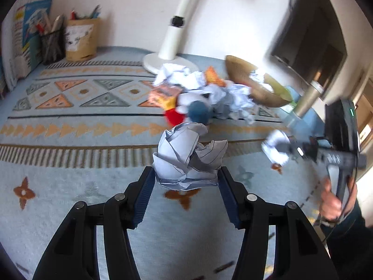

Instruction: Organize objects

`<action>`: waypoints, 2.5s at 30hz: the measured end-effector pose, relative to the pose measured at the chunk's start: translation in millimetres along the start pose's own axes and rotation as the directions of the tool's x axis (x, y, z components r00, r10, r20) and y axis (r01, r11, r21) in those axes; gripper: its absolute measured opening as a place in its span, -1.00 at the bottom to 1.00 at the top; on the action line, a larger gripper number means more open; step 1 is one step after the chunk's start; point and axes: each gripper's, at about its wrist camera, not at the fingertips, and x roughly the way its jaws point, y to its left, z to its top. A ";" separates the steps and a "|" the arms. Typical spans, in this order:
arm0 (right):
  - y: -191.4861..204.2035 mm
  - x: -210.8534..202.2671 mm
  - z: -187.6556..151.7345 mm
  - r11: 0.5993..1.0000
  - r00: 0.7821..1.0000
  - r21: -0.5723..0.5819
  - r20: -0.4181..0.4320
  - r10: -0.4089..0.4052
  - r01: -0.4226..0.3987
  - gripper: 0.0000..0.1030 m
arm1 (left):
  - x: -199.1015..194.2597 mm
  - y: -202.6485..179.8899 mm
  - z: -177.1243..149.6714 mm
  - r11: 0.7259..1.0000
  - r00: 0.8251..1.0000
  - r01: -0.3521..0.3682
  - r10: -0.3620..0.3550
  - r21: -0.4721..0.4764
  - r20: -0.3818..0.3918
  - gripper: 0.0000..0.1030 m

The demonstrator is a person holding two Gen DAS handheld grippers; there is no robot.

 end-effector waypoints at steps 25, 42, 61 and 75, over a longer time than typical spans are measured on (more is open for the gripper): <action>-163.6 -95.3 162.1 0.909 0.911 0.382 0.293 -0.291 0.168 0.74 | 174.9 -191.5 227.5 0.982 0.998 -0.044 0.034 0.184 0.055 0.54; -44.8 -49.2 8.3 0.982 0.963 0.117 0.210 -0.170 0.148 1.00 | 14.9 2.5 41.9 0.952 0.940 -0.305 0.300 0.003 0.164 0.99; -28.0 -30.7 -2.4 0.916 0.873 0.094 0.277 -0.401 0.391 1.00 | 0.8 86.9 16.1 0.920 0.945 -0.188 0.265 -0.344 0.194 0.99; -27.0 -32.2 -4.8 0.931 0.886 0.073 0.288 -0.362 0.357 1.00 | 2.8 89.5 15.3 0.918 0.944 -0.180 0.262 -0.355 0.200 0.99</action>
